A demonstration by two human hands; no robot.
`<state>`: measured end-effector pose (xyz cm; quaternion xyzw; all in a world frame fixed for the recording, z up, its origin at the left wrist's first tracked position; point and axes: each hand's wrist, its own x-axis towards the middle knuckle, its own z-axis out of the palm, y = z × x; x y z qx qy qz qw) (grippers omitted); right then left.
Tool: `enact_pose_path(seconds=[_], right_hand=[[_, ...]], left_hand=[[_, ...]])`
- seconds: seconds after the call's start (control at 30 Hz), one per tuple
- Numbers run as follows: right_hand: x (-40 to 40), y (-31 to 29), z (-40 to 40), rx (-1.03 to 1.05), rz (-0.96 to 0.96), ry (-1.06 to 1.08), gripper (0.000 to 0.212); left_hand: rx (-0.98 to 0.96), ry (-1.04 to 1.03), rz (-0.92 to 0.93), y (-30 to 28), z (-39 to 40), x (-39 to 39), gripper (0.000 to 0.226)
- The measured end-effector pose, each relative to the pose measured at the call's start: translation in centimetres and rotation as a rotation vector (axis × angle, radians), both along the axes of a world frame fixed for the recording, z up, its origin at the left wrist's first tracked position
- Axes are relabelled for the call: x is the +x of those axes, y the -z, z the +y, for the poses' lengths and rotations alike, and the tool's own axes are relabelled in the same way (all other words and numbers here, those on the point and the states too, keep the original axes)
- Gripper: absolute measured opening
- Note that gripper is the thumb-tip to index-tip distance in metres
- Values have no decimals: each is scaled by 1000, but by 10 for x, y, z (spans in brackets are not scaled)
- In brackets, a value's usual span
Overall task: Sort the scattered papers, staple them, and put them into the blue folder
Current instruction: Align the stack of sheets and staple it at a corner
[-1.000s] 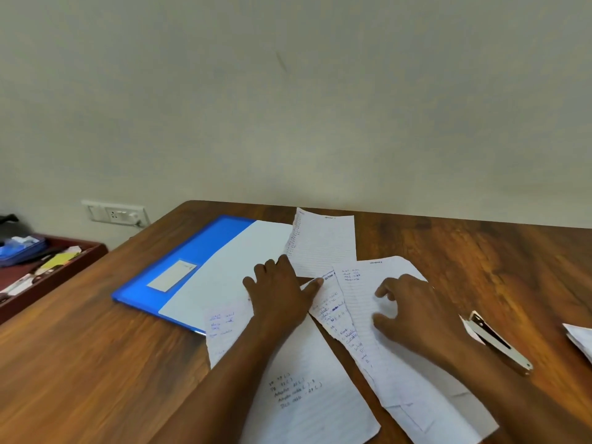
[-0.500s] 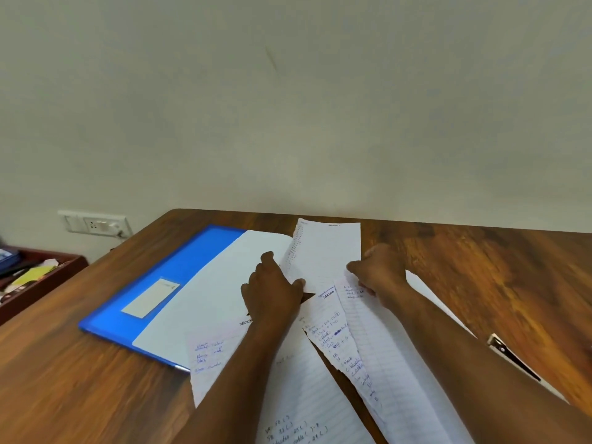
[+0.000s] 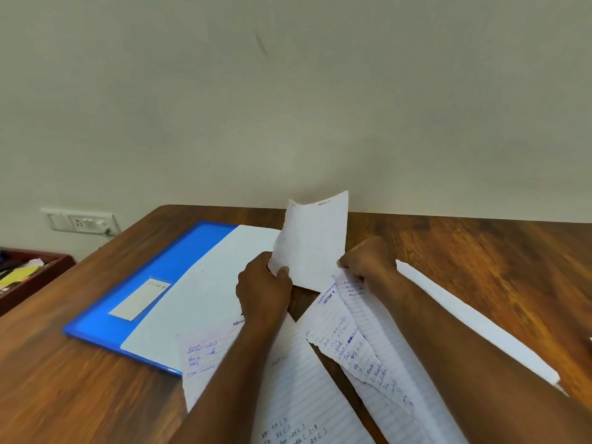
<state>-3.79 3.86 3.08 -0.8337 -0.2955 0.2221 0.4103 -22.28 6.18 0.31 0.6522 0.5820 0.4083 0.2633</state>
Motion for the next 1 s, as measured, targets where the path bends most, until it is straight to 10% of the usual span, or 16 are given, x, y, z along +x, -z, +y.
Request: enact_pose_path(seconds=[0.43,1.0], right_hand=[[9,-44,-71,557,253,-124,12],[1,-118,-132,704,324,-213,12]], left_hand=[[37,123,-399,-37,-17,-11,20],[12,336,-680,-101,-71,-29,34]])
